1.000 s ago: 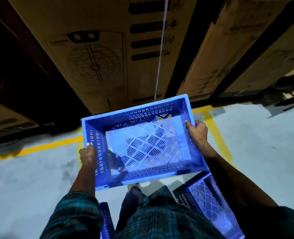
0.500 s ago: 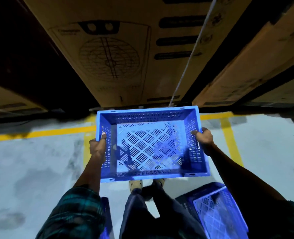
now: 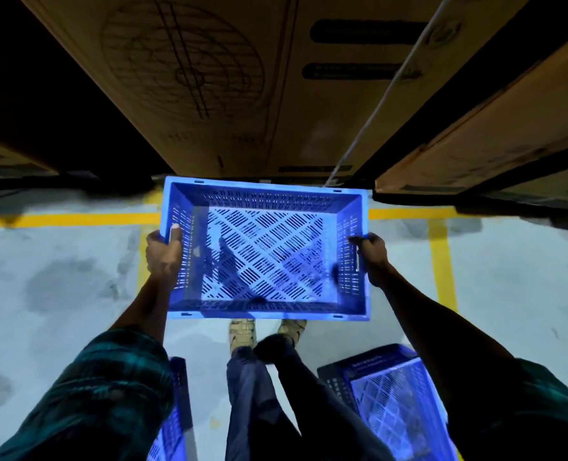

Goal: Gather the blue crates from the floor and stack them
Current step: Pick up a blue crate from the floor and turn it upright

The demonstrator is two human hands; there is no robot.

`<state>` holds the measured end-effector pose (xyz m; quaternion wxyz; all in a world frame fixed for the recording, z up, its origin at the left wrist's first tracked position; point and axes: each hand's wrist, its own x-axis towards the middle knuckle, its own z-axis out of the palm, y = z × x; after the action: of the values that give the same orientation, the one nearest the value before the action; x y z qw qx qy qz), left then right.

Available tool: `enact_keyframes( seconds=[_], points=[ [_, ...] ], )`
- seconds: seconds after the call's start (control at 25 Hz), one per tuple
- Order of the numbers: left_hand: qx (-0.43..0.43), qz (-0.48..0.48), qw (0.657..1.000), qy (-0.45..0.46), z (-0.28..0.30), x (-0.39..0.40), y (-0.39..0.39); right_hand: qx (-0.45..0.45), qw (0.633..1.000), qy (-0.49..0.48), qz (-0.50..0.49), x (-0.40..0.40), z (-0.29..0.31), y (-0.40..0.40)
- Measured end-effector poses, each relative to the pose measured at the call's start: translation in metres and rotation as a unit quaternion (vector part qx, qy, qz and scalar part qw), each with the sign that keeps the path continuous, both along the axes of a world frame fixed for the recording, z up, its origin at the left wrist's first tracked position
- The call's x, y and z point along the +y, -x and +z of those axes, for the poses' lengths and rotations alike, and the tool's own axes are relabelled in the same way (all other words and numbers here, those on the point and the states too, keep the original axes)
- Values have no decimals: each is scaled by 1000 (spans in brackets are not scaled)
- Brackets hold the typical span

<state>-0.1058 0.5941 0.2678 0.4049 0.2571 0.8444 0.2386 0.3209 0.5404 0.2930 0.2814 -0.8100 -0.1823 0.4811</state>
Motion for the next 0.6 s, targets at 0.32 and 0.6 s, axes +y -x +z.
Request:
enact_keyframes(
  seconds=[0.32,0.6],
  points=[
    [-32,42,999,9,-40,-8,-9,67,998,20,-7,32,-29,-13],
    [-8,54,998,12,-45,-1,-18,65,998,17,19,35,-49,-24]
  ],
)
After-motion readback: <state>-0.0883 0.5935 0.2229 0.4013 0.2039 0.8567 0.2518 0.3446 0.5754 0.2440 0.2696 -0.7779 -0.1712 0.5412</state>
